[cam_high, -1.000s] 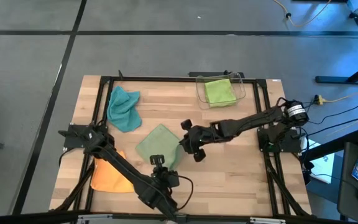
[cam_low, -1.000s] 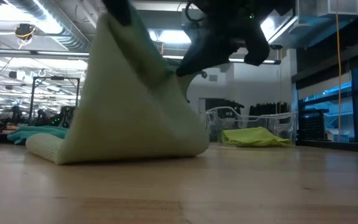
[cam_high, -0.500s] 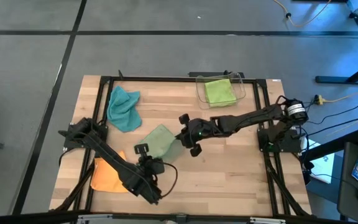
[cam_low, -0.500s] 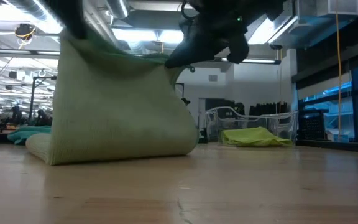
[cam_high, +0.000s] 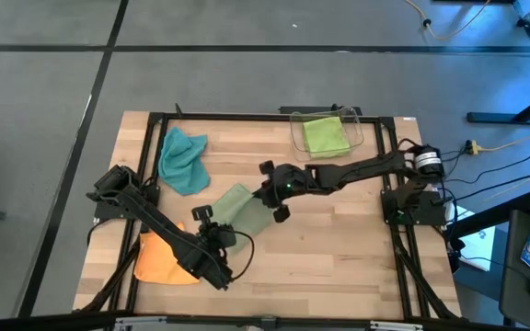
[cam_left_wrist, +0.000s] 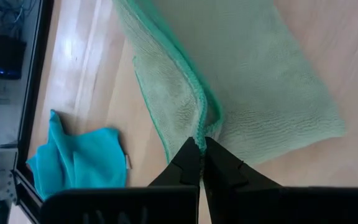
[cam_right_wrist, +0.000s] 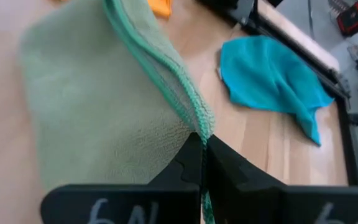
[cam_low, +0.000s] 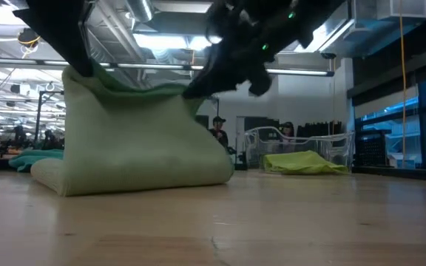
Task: Fold microfiber towels
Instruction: Fold the green microfiber towel
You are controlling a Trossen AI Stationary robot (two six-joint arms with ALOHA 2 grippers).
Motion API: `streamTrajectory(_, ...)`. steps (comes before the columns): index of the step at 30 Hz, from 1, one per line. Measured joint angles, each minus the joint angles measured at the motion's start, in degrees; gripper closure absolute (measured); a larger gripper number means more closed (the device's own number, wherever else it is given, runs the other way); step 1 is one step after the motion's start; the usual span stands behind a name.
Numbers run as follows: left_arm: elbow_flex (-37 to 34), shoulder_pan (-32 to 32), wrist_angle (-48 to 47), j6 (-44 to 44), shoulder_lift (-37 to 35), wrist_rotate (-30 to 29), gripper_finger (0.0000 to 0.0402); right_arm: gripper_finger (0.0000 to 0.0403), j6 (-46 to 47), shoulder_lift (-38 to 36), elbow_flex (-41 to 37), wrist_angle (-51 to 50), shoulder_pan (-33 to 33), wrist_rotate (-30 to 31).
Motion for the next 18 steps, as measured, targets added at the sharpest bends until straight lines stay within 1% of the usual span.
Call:
streamTrajectory(6, 0.00, 0.00, -0.24, 0.17, 0.00, 0.35, 0.0401, 0.0393, -0.63, 5.48, 6.11, -0.79, -0.50, 0.07)
streamTrajectory(11, 0.00, 0.00, -2.70, -0.49, 0.00, 0.35, 0.0401, 0.0393, -0.76, 8.04, 11.26, -5.17, -1.07, 0.03)
streamTrajectory(14, -0.35, 0.00, -2.83, -0.67, -0.02, 0.29, 0.0401, 0.0393, -0.77, 8.45, 11.94, -5.40, -1.58, 0.00)
streamTrajectory(18, -3.22, 0.00, -3.03, -1.31, -0.02, 0.32, 0.0401, 0.0393, -0.55, 8.81, 11.91, -7.52, -2.08, -0.01)
